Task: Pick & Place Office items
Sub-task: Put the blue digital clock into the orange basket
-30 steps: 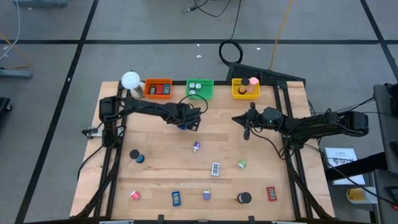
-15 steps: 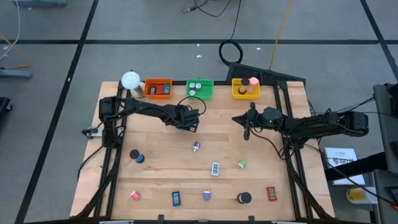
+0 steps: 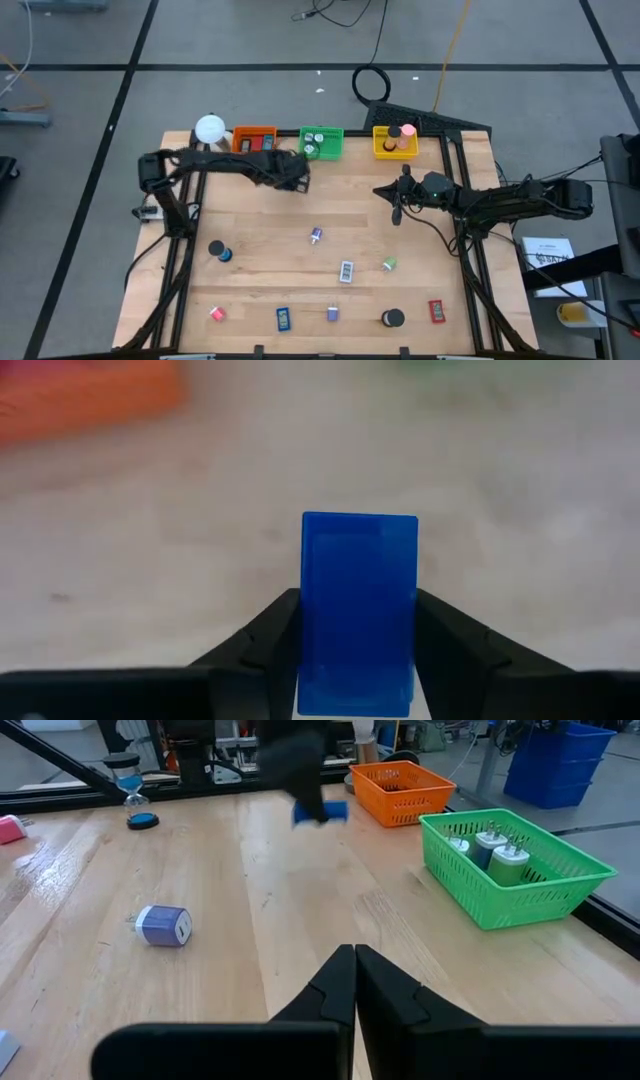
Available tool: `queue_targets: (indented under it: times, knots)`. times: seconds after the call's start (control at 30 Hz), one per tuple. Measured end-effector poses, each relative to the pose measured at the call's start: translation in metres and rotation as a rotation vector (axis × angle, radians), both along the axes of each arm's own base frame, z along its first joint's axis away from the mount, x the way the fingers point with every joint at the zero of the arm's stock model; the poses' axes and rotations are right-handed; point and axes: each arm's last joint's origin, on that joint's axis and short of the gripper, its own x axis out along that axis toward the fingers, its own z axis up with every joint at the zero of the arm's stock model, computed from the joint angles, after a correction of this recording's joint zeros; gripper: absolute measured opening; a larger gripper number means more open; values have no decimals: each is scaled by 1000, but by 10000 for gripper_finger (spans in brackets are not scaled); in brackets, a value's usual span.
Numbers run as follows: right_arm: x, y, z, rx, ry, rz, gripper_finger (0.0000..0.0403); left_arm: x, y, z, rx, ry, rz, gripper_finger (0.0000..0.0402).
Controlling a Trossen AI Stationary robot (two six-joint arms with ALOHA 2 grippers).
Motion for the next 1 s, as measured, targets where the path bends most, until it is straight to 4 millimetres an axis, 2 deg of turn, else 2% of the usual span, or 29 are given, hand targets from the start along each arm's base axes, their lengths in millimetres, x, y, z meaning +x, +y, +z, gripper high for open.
queue_targets:
  times: [0.1, 0.2, 0.63, 0.8, 1.0]
  knots:
    - [0, 0, 0, 0, 0, 0, 1, -15, 18, 17, 31, -35, 70, 154]
    - [0, 0, 0, 0, 0, 0, 1, -28, 38, 25, 59, -43, 114, 154]
    - [0, 0, 1, -2, -8, -1, 1, -68, 112, 27, 149, -55, 253, 154]
    - [0, 0, 1, -2, -7, -2, 1, -76, 127, 20, 137, -51, 275, 154]
    - [0, 0, 1, -2, -7, -2, 0, -69, 135, -3, 99, -34, 253, 154]
